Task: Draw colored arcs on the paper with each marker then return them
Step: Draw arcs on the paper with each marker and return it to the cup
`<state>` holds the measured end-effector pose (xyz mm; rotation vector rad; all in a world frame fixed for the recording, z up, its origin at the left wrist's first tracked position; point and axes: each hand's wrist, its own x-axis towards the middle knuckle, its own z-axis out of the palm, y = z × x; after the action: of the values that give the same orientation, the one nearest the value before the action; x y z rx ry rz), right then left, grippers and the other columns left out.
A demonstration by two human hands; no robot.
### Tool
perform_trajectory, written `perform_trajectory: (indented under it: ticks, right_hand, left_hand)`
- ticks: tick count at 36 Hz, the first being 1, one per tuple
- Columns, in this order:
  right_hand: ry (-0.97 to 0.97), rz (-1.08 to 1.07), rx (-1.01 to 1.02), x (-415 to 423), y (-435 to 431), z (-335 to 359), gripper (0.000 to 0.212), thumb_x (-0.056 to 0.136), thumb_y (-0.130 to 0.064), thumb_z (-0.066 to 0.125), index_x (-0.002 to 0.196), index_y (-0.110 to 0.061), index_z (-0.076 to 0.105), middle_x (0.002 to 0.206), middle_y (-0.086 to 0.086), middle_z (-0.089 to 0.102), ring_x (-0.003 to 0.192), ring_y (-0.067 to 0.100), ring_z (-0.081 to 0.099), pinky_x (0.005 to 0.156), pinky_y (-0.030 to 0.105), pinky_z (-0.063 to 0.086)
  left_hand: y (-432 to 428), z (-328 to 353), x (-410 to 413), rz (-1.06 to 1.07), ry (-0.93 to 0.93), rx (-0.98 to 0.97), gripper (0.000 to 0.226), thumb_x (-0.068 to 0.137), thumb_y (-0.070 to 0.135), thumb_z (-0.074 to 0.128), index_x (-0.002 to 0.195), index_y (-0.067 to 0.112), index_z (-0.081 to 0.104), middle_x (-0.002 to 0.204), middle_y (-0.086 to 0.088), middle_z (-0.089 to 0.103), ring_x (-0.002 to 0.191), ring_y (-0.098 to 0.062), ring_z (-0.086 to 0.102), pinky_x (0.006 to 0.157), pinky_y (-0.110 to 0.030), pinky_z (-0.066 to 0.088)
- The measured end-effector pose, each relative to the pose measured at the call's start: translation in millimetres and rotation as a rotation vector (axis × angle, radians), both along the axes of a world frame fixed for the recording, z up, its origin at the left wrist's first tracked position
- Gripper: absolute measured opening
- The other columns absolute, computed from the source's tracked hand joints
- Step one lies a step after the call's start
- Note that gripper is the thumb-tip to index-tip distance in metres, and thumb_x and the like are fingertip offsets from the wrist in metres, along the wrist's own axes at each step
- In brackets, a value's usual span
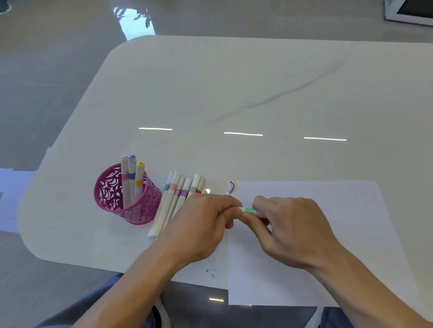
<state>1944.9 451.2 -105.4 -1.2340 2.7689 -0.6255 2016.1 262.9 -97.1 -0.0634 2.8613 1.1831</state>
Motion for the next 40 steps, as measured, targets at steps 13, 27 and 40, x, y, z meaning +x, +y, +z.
perform_trajectory:
  ticks: [13, 27, 40]
  right_hand:
    - [0.003, -0.043, 0.031, 2.2, -2.4, -0.3, 0.057, 0.099, -0.065, 0.032, 0.067, -0.019, 0.043, 0.049, -0.003, 0.044, 0.043, 0.022, 0.039, 0.045, 0.030, 0.027]
    - [-0.111, -0.225, 0.048, -23.5, 6.9, 1.4, 0.058, 0.098, -0.067, 0.038, 0.064, -0.021, 0.028, 0.052, -0.004, 0.042, 0.056, 0.030, 0.049, 0.051, 0.035, 0.033]
    - [-0.621, -0.246, -0.363, -30.5, -2.7, -8.5, 0.028, 0.111, -0.019, 0.046, 0.122, -0.042, 0.056, 0.096, -0.009, 0.070, 0.069, 0.007, 0.064, 0.065, 0.018, 0.051]
  left_hand:
    - [-1.2, -3.8, -1.2, 0.053, 0.002, 0.091, 0.021, 0.101, 0.026, 0.054, 0.090, 0.032, 0.071, 0.067, 0.015, 0.063, 0.054, -0.007, 0.059, 0.056, -0.021, 0.048]
    - [-6.7, -2.7, -0.4, 0.179, -0.012, 0.006, 0.019, 0.098, 0.026, 0.061, 0.081, 0.027, 0.070, 0.061, 0.012, 0.062, 0.057, -0.004, 0.058, 0.068, -0.002, 0.036]
    - [-2.9, -20.6, -2.1, 0.015, 0.172, -0.288, 0.005, 0.087, 0.016, 0.076, 0.091, 0.014, 0.078, 0.103, 0.006, 0.072, 0.104, -0.012, 0.057, 0.092, -0.013, 0.036]
